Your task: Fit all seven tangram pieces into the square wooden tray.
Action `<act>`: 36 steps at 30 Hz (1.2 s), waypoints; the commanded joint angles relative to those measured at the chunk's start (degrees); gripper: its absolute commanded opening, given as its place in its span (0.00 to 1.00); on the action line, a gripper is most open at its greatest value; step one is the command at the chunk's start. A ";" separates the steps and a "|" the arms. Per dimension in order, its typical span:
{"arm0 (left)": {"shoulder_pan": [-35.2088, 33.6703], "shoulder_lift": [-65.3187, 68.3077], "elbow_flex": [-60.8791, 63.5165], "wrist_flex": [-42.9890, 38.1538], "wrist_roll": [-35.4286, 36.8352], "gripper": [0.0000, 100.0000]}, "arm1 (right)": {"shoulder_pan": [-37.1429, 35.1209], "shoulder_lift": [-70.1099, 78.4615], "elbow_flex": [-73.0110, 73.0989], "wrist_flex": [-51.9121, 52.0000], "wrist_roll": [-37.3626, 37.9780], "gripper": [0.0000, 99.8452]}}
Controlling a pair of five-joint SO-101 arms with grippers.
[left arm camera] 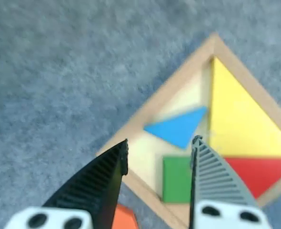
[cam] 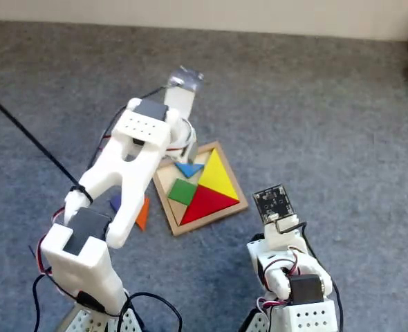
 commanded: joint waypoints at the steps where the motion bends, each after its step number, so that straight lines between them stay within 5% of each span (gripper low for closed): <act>1: -3.56 -0.66 0.92 -8.00 0.44 0.22 | 0.40 0.57 7.96 0.40 -0.09 0.00; 13: -2.24 7.69 1.54 -8.00 -3.52 0.22 | 0.40 0.57 7.96 0.40 -0.09 0.00; 27: 0.48 4.62 -0.48 0.88 -3.25 0.22 | 0.40 0.57 7.96 0.40 -0.09 0.00; 36: -0.66 0.66 0.04 -5.98 -3.25 0.22 | 0.40 0.57 7.96 0.40 -0.09 0.00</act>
